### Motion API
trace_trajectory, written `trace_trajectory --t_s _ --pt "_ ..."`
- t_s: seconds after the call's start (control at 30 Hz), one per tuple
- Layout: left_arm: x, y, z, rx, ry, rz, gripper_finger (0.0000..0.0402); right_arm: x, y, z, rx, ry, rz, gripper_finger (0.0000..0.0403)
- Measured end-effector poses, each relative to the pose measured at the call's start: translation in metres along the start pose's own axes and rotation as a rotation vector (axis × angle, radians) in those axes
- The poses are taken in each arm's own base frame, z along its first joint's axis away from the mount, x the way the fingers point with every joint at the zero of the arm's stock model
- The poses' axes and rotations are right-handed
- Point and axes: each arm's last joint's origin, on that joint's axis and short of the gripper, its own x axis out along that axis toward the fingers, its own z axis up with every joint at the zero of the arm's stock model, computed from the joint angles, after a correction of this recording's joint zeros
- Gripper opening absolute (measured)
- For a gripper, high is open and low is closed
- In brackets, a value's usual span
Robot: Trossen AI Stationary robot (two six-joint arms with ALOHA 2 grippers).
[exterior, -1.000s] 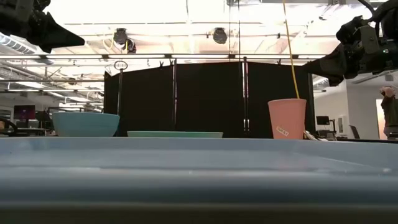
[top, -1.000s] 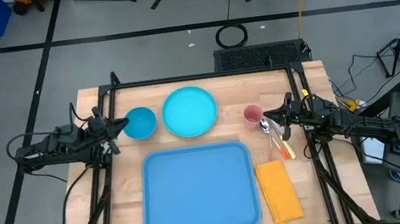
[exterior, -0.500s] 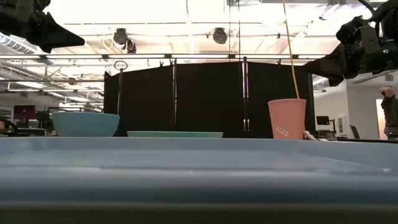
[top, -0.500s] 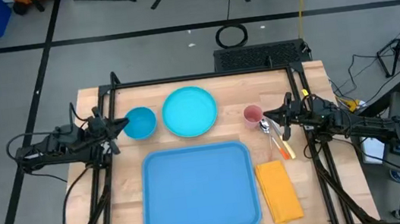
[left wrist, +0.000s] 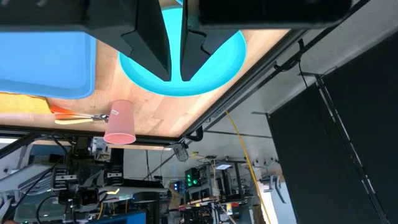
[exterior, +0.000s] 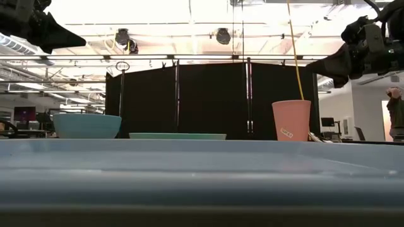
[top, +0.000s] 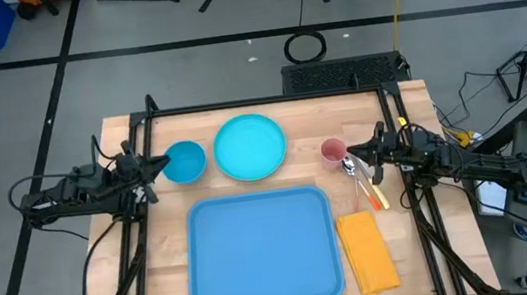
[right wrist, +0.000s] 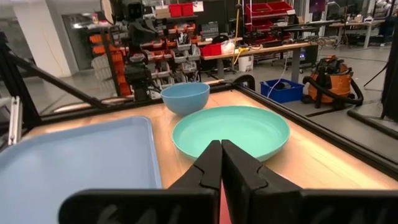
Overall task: Set up tray
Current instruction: Put the cup on the serving tray
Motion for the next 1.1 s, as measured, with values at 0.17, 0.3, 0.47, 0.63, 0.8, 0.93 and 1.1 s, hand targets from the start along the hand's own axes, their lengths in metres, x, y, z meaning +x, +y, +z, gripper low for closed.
trace_trajectory --t_s 0.17,0.3,0.47,0.63,0.8,0.93,1.1 --pt "0.000 0.000 0.000 0.007 0.000 0.000 0.0035 0.000 0.000 0.001 0.037 -0.008 0.001 0.0000" --pt "0.000 0.001 0.000 0.196 0.003 0.029 0.0035 0.000 0.001 0.004 0.099 -0.043 0.008 0.0000" --pt "0.000 0.001 0.000 0.257 0.004 0.029 0.0035 -0.001 0.003 0.009 0.285 -0.067 0.084 0.0000" --pt "0.000 0.001 0.000 0.244 0.004 0.029 0.0035 0.000 0.004 0.004 0.428 0.003 0.115 0.0000" --pt "0.001 -0.001 0.005 0.064 -0.037 -0.001 0.0035 0.002 0.006 0.004 0.510 0.028 0.177 0.0000" --pt "0.001 0.000 0.016 -0.002 -0.140 0.007 0.0035 0.004 0.014 0.014 0.430 -0.039 0.322 0.0000" --pt "-0.001 0.000 0.028 -0.124 -0.264 -0.018 0.0035 0.007 0.026 0.035 0.311 -0.242 0.421 0.0000"
